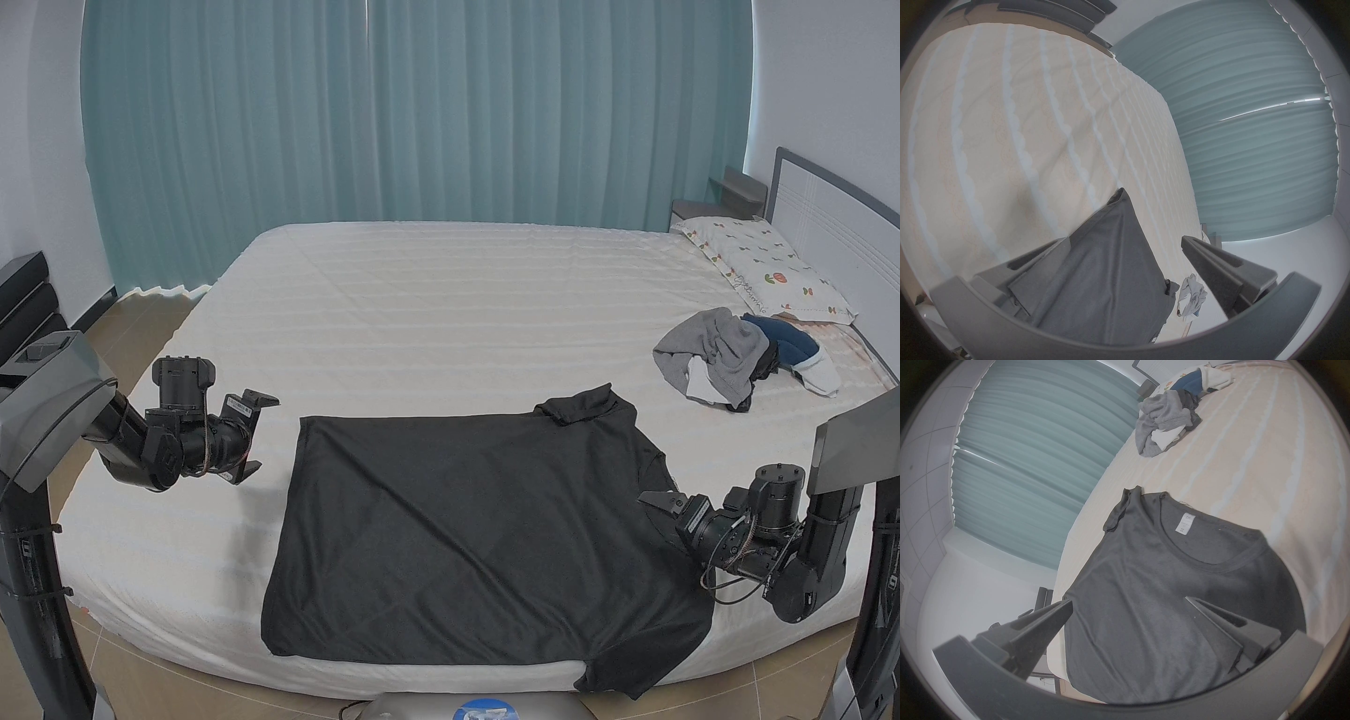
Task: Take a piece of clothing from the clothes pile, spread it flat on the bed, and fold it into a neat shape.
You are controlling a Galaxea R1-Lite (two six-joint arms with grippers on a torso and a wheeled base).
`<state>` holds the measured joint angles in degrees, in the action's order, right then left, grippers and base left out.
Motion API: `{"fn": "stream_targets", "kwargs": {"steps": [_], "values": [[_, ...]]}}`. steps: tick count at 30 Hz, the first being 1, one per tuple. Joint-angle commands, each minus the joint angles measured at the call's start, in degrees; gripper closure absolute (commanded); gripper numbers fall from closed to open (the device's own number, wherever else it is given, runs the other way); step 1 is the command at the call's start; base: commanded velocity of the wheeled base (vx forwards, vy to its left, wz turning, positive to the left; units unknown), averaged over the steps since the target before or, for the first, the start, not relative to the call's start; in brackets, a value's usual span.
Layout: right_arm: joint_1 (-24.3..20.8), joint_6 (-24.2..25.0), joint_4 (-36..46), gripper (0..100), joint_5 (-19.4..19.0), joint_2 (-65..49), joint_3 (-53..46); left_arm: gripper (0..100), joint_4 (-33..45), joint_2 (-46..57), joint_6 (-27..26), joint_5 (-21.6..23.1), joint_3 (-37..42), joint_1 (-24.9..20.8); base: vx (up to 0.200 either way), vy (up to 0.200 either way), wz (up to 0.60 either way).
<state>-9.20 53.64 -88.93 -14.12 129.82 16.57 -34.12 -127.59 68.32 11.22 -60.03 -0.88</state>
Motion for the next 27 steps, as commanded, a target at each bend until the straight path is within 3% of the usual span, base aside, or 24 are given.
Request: {"fn": "stream_targets", "kwargs": {"steps": [1,9,13,16,18,19,27], "values": [[-0.11,-0.03,0.95,0,0.14,0.0,3.21,0,-0.07,0.15,-0.03,-0.23,1.4,-0.7,0.0,0.0,0.0],[-0.2,-0.11,15.98,0,2.25,-0.44,16.83,0,-0.07,0.23,-0.03,0.56,3.16,-1.5,0.05,0.0,0.0],[-1.61,-0.11,27.32,0,4.36,2.02,29.58,0,-0.07,0.15,-0.11,0.3,3.6,-3.25,0.2,0.0,0.0],[-2.31,-0.11,33.65,0,5.06,3.95,37.13,0,-0.42,0.06,-0.29,-0.05,3.95,-3.43,0.0,0.0,0.0],[-2.4,-0.11,34.0,0,5.06,4.04,37.49,0,-0.42,0.06,-0.2,-0.05,3.95,-3.43,0.0,0.0,0.0],[-2.49,-0.11,40.33,0,5.5,6.5,44.43,0,-0.42,0.06,-0.2,-0.05,3.95,-3.43,0.0,0.0,0.0],[-2.4,-0.29,48.06,0,7.44,13.62,57.44,0,-0.51,-0.21,-0.29,-0.14,3.95,-3.52,0.0,0.0,0.0]]}}
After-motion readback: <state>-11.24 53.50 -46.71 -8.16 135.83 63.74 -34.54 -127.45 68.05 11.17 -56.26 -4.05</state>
